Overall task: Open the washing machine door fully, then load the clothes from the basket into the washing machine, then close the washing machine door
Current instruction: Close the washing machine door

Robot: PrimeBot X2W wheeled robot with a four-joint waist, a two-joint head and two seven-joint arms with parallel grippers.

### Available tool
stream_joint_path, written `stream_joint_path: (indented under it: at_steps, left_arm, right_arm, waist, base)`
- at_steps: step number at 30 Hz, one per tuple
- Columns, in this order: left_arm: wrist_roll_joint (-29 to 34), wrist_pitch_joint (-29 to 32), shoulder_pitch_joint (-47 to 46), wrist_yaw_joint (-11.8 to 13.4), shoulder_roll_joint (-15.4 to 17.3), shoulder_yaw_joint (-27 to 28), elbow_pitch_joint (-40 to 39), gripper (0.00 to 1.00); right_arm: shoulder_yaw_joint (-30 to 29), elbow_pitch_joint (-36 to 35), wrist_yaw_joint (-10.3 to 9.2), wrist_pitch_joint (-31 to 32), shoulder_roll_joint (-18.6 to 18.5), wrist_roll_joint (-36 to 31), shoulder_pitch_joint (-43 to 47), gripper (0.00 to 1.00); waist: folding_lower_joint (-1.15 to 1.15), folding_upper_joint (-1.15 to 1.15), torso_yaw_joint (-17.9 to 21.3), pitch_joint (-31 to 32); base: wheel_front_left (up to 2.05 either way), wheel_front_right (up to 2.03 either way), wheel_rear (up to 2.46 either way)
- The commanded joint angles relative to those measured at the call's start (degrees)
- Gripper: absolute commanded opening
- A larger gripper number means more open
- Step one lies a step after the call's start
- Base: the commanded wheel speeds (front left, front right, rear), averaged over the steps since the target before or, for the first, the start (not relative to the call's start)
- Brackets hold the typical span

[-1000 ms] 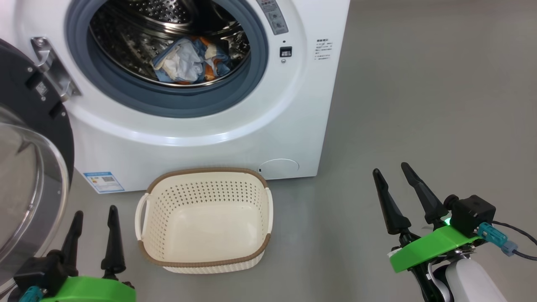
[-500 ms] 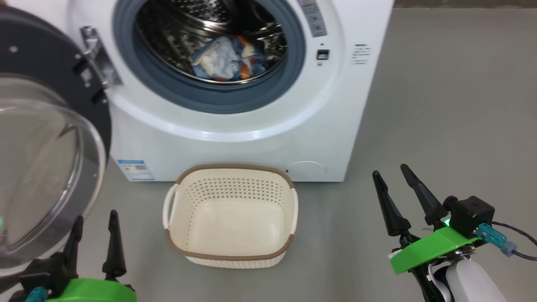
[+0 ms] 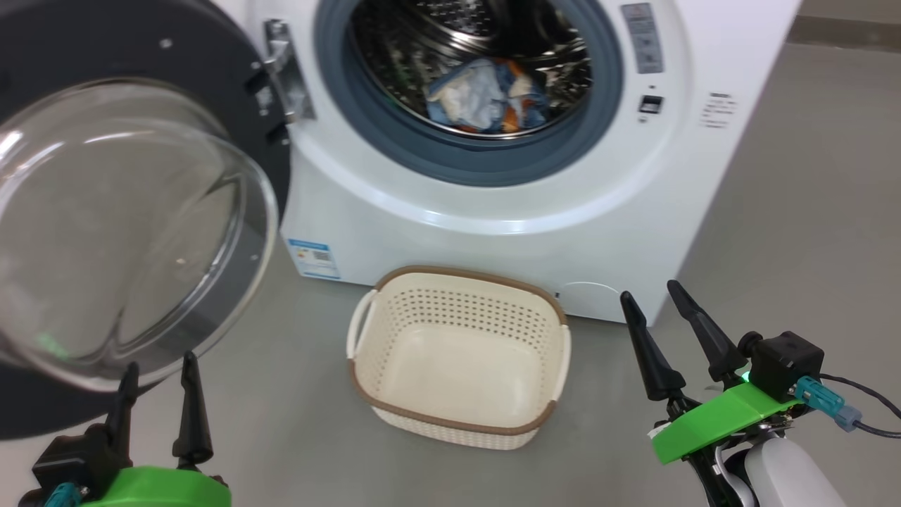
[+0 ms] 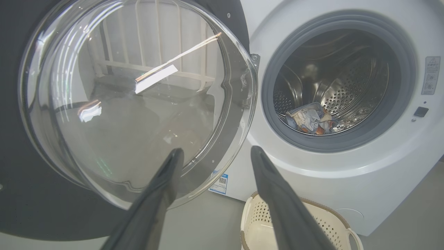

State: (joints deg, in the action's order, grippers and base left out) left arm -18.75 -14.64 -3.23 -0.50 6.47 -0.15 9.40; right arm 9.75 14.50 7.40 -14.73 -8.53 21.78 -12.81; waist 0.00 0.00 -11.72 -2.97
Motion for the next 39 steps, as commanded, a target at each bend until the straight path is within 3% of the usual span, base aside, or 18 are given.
stream_joint_path:
  at_steps: [1, 9, 17, 39]
  left_arm:
    - [0.8, -0.4, -0.8, 0.3, 0.9, 2.4, -1.4, 1.0]
    - [1.3, -0.4, -0.5, 0.2, 0.4, 2.5, -1.0, 1.0]
    - [1.4, -0.4, -0.2, 0.2, 0.2, 2.8, -1.0, 1.0]
    - [1.4, -0.4, 0.1, -0.1, -0.2, 3.5, -1.6, 1.0]
  right_arm:
    - [1.4, -1.2, 0.09, -0.3, -0.1, 0.3, 0.2, 1.0]
    - [1.7, -0.9, 0.09, -0.3, -0.3, 0.5, 0.1, 1.0]
    - [1.8, -1.0, 0.09, -0.3, -0.1, 0.4, 0.0, 1.0]
    - [2.2, -0.7, 0.09, -0.3, -0.2, 0.7, 0.1, 1.0]
  waist:
    - [0.0, 0.0, -3.3, 0.5]
    - [0.0, 0.0, -7.5, 0.9]
    - [0.0, 0.0, -9.3, 0.8]
    - [0.0, 0.0, -10.5, 0.9]
  base:
    - [0.0, 0.0, 0.0]
    - [0.0, 0.0, 0.0]
    - [0.0, 0.0, 0.0]
    - [0.0, 0.0, 0.0]
